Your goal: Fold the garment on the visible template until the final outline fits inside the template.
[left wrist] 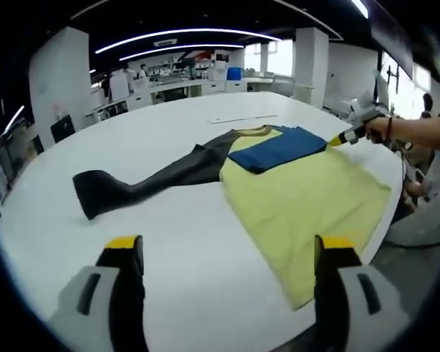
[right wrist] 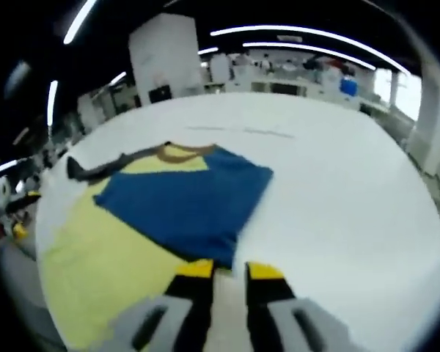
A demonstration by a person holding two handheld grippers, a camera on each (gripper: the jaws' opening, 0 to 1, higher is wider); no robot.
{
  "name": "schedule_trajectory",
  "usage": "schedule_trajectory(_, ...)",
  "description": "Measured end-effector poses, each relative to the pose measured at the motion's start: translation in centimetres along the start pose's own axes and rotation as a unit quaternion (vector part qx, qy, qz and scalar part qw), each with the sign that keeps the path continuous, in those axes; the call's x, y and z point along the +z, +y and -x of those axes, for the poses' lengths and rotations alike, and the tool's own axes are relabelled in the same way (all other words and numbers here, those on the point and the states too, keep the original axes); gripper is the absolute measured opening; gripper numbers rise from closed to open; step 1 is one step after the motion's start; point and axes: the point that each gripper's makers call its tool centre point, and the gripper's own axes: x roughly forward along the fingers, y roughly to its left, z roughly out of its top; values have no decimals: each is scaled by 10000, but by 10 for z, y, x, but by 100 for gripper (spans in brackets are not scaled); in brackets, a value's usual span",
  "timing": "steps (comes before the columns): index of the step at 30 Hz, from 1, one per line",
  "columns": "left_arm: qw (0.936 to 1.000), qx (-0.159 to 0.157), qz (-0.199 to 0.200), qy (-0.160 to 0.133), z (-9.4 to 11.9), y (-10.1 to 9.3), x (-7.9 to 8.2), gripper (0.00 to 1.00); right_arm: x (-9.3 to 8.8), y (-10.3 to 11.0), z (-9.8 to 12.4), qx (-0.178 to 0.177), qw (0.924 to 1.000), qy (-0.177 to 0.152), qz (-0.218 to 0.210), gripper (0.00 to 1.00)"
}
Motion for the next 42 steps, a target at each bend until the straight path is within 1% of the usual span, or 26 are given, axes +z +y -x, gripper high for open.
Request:
schedule_trajectory(1, 10000, 51, -19, 8, 0, 6, 0, 94, 1, 1, 2, 32, 10000, -20, -41, 31)
schedule_trajectory(2, 9999, 102, -43, 20, 0, 11, 0, 94, 3, 5, 4, 122, 9998, -85, -117, 39)
schedule_trajectory(3, 9999, 139, -65, 41, 0, 16, 0, 94, 5, 6, 5, 176, 9996, -105, -179, 45)
schedule_trajectory(4, 9997, 195, -96, 59, 0, 23, 1, 94, 7, 8, 6, 263, 9993, -148, -213, 50)
schedule_trajectory(6, 9994, 310, -104, 54, 1, 37, 2, 93, 11, 14, 12, 314, 9991, -211, -207, 59)
schedule_trajectory(9, 9989, 449, -98, 11, 1, 55, 4, 93, 17, 18, 12, 411, 9985, -328, -144, 74)
schedule_trajectory(11, 9986, 517, -130, 51, 0, 69, 4, 93, 19, 22, 16, 502, 9979, -397, -132, 83)
schedule_trajectory(14, 9980, 617, -117, -10, -2, 85, 7, 93, 22, 27, 23, 603, 9970, -479, -30, 91)
schedule_trajectory(15, 9978, 663, -99, -23, -3, 93, 7, 93, 22, 30, 27, 626, 9968, -505, 13, 93)
schedule_trajectory(18, 9969, 776, -80, -61, -6, 107, 9, 92, 22, 34, 33, 721, 9959, -542, 71, 99)
schedule_trajectory(20, 9963, 850, -92, -62, -7, 117, 9, 91, 22, 39, 36, 841, 9950, -537, 87, 99)
schedule_trajectory(22, 9958, 904, -106, -60, -11, 130, 9, 89, 20, 46, 45, 900, 9944, -552, 97, 99)
schedule_trajectory(24, 9954, 942, 107, -121, -15, 145, 8, 87, 18, 51, 50, 944, 9939, -551, 128, 99)
schedule_trajectory(25, 9944, 1022, 203, -165, -17, 158, 6, 86, 17, 52, 52, 960, 9937, -550, 153, 99)
schedule_trajectory(26, 9936, 1100, 230, -147, -18, 165, 5, 85, 17, 55, 56, 994, 9933, -558, 197, 99)
schedule_trajectory(28, 9922, 1222, 212, -156, -20, 175, 5, 83, 18, 58, 60, 1052, 9925, -593, 212, 99)
schedule_trajectory(30, 9909, 1304, 290, -146, -22, 183, 3, 80, 19, 62, 64, 1111, 9914, -644, 241, 99)
schedule_trajectory(33, 9890, 1391, 476, -184, -27, 198, -1, 75, 17, 71, 71, 1163, 9899, -681, 445, 99)
schedule_trajectory(34, 9883, 1397, 589, -149, -29, 203, -4, 72, 16, 73, 72, 1169, 9895, -672, 515, 99)
schedule_trajectory(35, 9876, 1383, 719, -187, -32, 212, -6, 70, 14, 75, 73, 1195, 9891, -644, 572, 99)
schedule_trajectory(36, 9870, 1403, 742, -243, -34, 216, -6, 68, 13, 77, 74, 1235, 9888, -621, 571, 99)
schedule_trajectory(38, 9869, 1393, 780, -252, -39, 224, -10, 62, 11, 88, 77, 1404, 9872, -604, 457, 99)
schedule_trajectory(40, 9864, 1406, 811, -264, -44, 232, -12, 56, 14, 94, 81, 1528, 9852, -662, 409, 99)
schedule_trajectory(42, 9857, 1505, 712, -251, -48, 243, -14, 54, 15, 100, 84, 1596, 9841, -669, 405, 99)
